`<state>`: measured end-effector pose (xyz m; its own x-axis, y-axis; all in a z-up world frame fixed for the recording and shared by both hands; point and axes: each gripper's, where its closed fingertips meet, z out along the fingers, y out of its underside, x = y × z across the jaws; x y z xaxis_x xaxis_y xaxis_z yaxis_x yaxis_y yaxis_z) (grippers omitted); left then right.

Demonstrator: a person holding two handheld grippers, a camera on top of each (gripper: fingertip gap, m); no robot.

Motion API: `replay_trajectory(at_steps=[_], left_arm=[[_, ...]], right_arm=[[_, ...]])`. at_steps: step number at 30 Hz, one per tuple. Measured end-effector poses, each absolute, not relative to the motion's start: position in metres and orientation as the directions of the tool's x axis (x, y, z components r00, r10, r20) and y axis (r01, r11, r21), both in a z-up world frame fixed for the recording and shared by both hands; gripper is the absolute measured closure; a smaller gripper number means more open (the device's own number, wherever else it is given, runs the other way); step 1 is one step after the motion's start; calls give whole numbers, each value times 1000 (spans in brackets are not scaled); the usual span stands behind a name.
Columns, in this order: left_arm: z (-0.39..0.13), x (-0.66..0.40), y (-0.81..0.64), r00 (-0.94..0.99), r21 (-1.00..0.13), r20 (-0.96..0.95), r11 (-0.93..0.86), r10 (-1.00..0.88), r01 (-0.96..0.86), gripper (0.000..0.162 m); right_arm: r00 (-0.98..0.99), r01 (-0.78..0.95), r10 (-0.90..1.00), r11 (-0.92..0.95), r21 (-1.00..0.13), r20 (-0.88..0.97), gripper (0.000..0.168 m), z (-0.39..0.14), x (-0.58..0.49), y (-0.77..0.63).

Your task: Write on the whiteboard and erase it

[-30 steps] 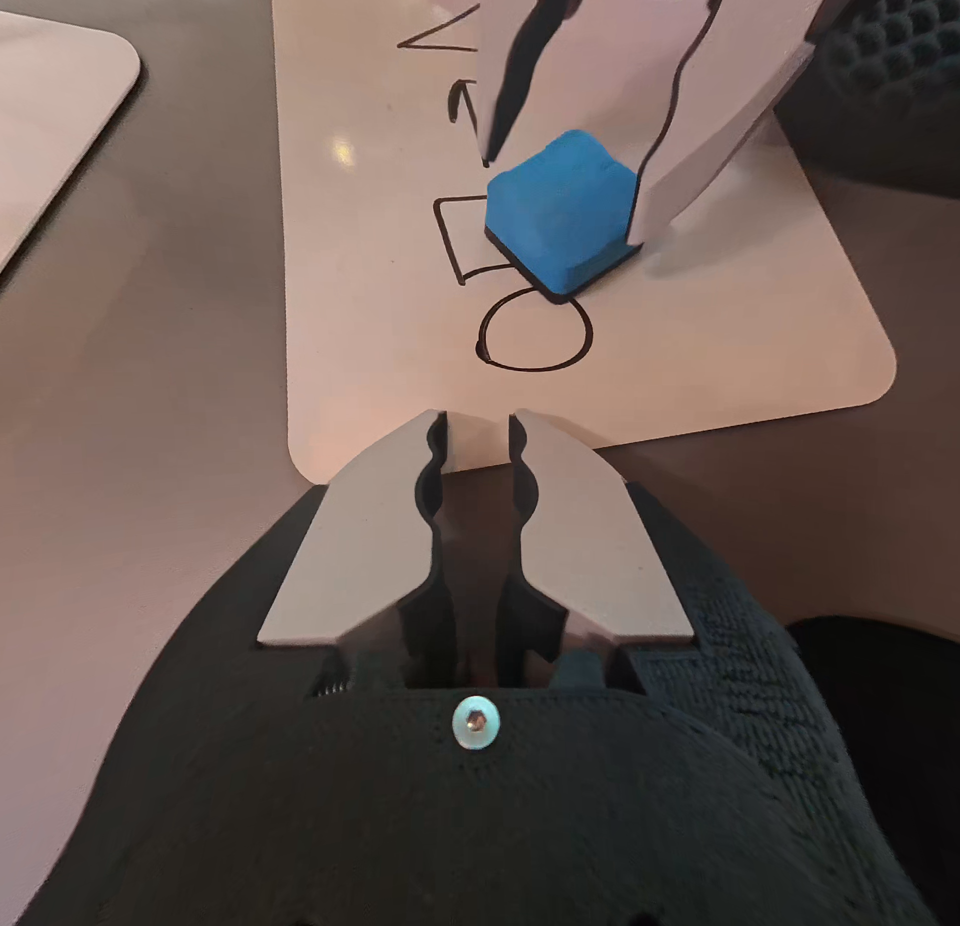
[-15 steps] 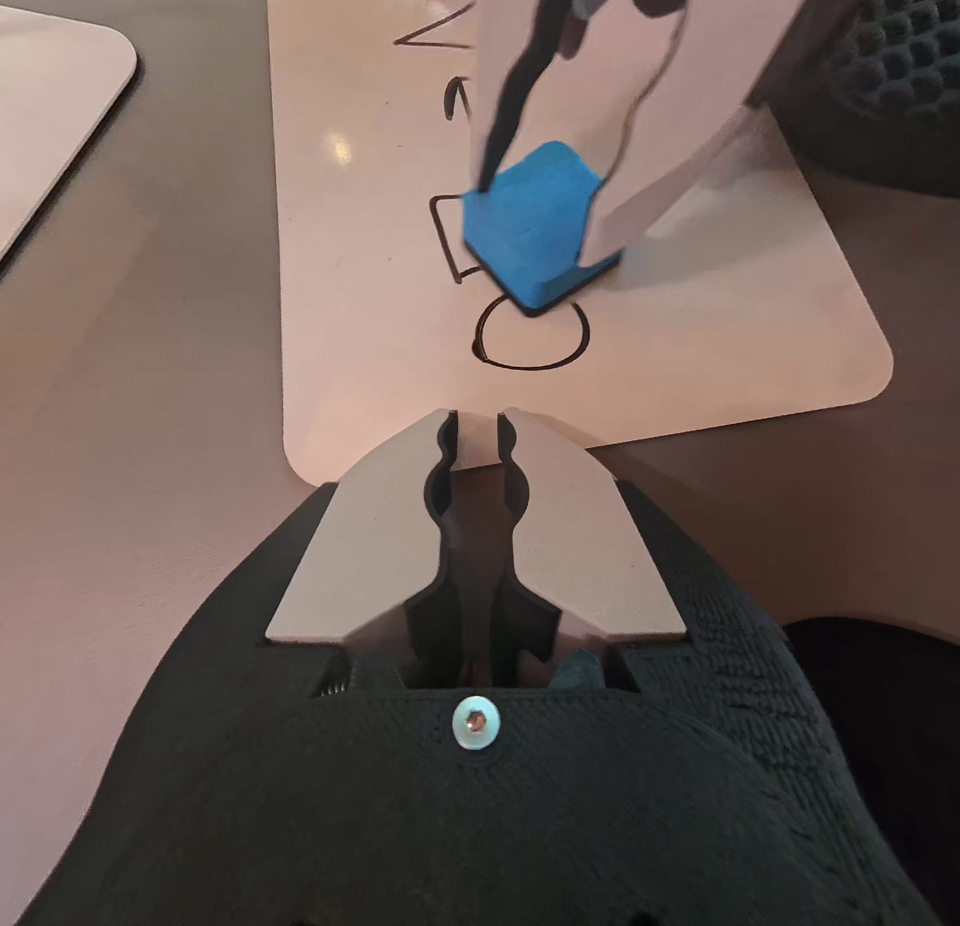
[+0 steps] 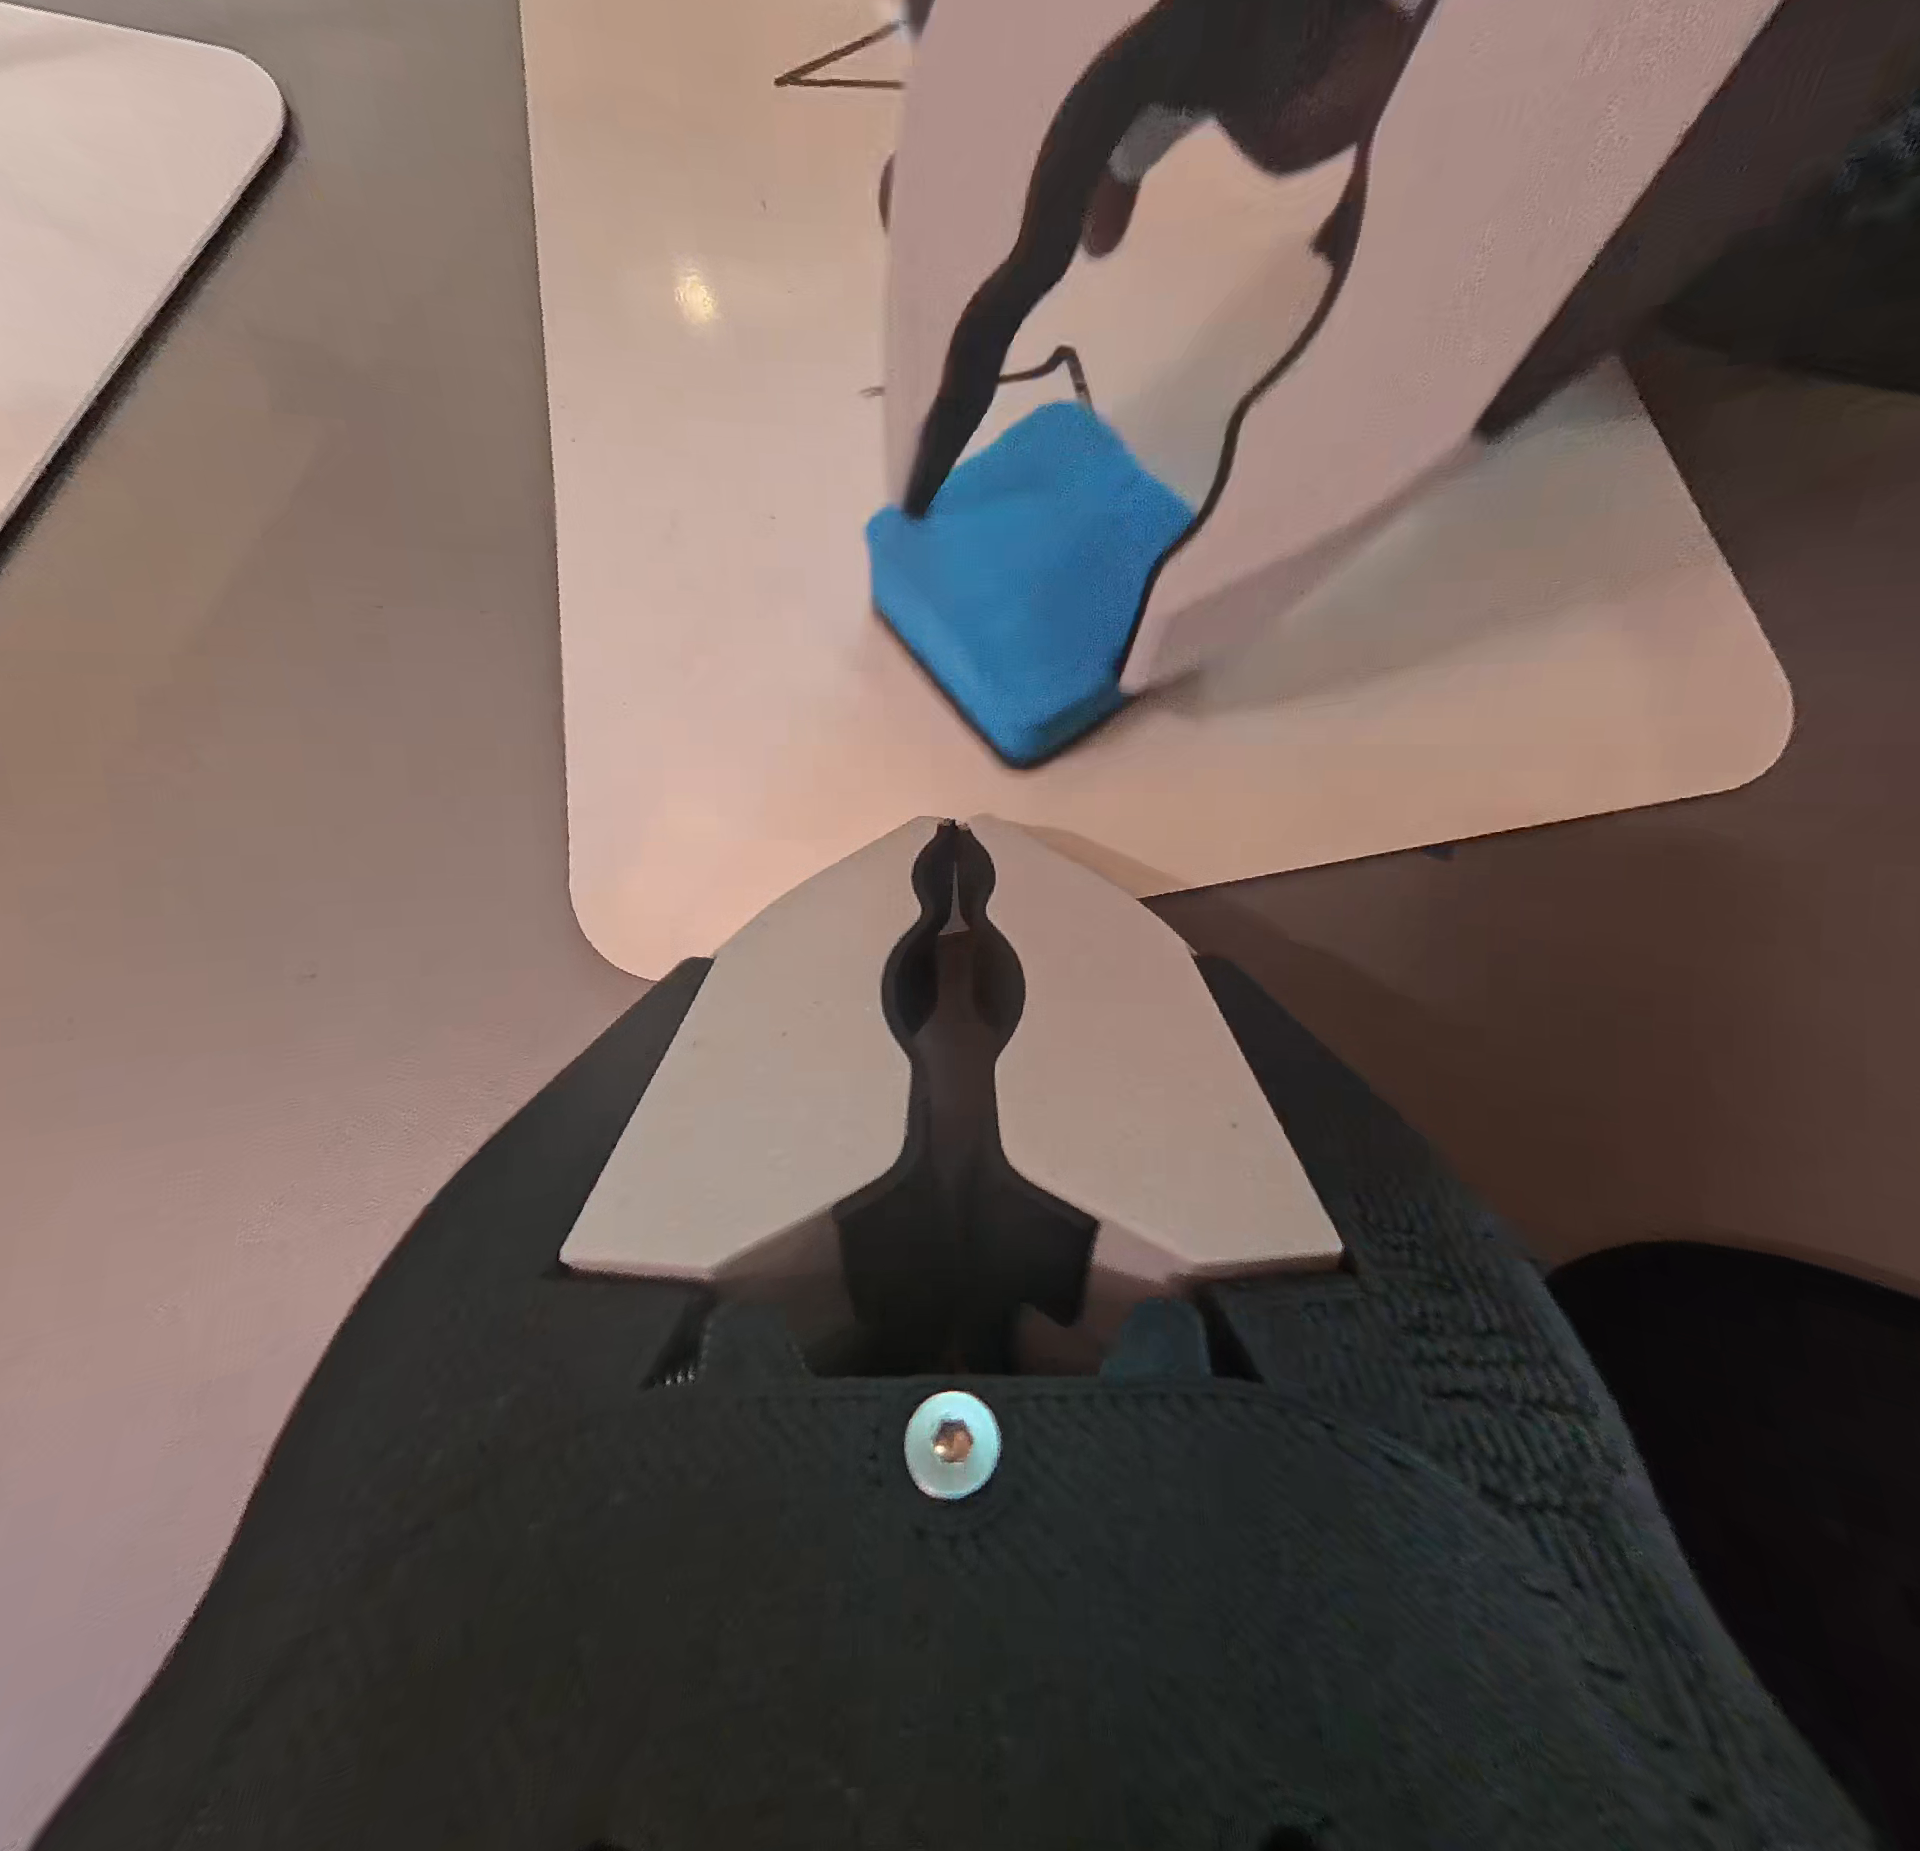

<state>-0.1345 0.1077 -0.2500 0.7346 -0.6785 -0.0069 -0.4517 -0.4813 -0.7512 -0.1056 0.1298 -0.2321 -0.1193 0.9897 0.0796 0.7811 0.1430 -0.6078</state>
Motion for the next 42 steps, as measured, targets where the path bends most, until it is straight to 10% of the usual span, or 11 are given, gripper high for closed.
replay_trajectory(at_steps=[6,14,19,26,32,38,42], left_arm=[[-250,-135,107,734,-751,-12,-478,-679,-455,160],[-250,-134,107,734,-752,-13,-477,-679,-455,160],[-250,-134,107,735,-751,-32,-469,-677,-465,160],[-250,-134,107,737,-751,-24,-474,-675,-459,160],[-250,-135,108,737,-751,-33,-470,-675,-464,160],[-250,-135,108,739,-751,-31,-472,-673,-461,160],[-250,-135,108,740,-752,-28,-474,-672,-459,160]], right_arm=[[396,731,918,-293,-616,34,124,-233,-10,290],[10,770,998,36,-637,68,124,-232,-88,162],[458,700,888,-341,-627,28,124,-234,5,298],[87,757,994,-24,-653,65,124,-233,-69,147],[571,644,819,-409,-647,50,125,-234,23,312],[179,721,980,-75,-689,81,124,-233,-100,201],[455,682,887,-289,-672,81,125,-235,-35,302]])
